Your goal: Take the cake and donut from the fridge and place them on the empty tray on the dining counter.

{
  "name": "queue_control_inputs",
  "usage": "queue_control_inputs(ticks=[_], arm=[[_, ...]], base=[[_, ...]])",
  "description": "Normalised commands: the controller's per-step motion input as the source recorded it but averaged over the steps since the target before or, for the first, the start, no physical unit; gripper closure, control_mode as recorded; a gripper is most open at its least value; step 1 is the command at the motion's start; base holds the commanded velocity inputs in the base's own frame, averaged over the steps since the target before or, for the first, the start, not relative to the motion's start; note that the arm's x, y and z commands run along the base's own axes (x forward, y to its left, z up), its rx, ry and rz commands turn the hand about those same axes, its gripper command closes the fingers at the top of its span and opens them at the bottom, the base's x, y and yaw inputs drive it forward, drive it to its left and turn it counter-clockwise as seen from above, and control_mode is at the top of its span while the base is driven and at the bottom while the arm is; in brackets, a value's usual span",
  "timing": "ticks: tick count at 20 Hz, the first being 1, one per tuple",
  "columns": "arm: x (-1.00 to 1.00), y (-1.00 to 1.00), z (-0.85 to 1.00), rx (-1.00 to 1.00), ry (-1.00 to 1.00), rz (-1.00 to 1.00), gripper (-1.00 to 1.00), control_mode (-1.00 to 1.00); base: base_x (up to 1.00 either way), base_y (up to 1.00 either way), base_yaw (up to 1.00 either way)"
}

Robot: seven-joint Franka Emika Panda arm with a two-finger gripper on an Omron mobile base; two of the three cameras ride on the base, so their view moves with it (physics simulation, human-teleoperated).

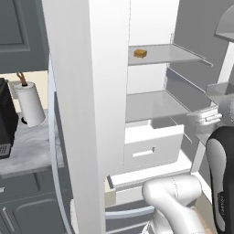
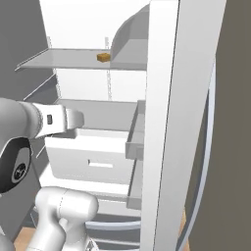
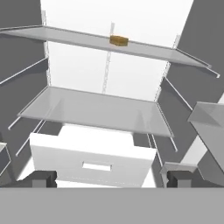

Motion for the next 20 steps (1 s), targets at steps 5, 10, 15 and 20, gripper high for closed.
queue_control_inputs(ticks=[5,10,15,20], arm=[[0.86,0.0,0.19,0.01,0.05,0.0,-1.0,-1.0],[0.5,0.01,0.6,0.0,0.0,0.0,-1.0,-1.0],[0.2,0.04,0.46,0.0,0.0,0.0,-1.0,-1.0],[0.07,0.1,0.12,0.02,-0.02,0.0,-1.0,-1.0]], base=[[0.0,0.0,0.0],[0.0,0.0,0.0],[0.0,0.0,0.0],[0.0,0.0,0.0]])
